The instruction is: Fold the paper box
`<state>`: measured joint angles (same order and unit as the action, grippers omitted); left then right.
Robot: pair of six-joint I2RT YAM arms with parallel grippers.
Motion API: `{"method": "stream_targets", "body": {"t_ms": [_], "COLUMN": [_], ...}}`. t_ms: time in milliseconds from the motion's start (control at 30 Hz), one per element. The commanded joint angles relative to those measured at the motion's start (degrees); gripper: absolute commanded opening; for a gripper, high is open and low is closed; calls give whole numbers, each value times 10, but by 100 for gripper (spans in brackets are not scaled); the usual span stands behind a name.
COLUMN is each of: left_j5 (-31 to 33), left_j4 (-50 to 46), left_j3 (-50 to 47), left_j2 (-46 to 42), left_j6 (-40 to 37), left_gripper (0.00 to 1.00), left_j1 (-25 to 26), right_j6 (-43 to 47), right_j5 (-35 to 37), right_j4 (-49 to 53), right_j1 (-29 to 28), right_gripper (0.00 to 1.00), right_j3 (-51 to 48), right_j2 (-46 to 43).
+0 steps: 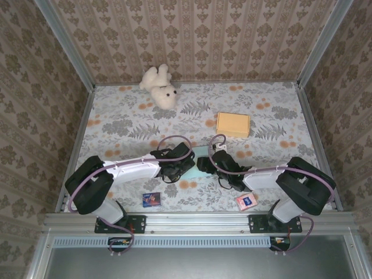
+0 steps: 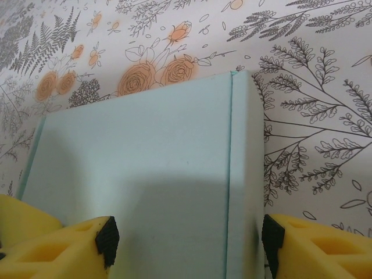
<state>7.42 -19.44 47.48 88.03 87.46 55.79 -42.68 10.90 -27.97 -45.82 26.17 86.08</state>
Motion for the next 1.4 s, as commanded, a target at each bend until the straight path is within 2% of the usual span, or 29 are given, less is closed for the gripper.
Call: {"method": "stream_targets", "body": {"t_ms": [0, 200, 533, 833, 1167, 1367], "left_j5": [-3, -1, 3, 8, 17, 20], "left_j4": [-35, -38, -46, -62, -71, -72], "left_j3": [-24, -29, -28, -25, -28, -28], "left_j2": [17, 15, 10, 11, 10, 12], "left_j6": [12, 11, 12, 17, 24, 25], "left_gripper": [74, 74, 74, 74, 75, 75], "left_j1": [-6, -10, -13, -12, -12, -12], "right_j6": [21, 40, 46, 31, 12, 5], "right_j5": [22, 43, 35, 12, -17, -32], "right_j4": [43, 89, 144, 121, 103, 93], "right_j1": [-4, -5, -28, -40, -48, -51], "right_gripper": [69, 69, 64, 63, 54, 45], "right_j3": [-2, -15, -46, -63, -65, -65], "right_j2": [-28, -86, -164, -144, -132, -129]}}
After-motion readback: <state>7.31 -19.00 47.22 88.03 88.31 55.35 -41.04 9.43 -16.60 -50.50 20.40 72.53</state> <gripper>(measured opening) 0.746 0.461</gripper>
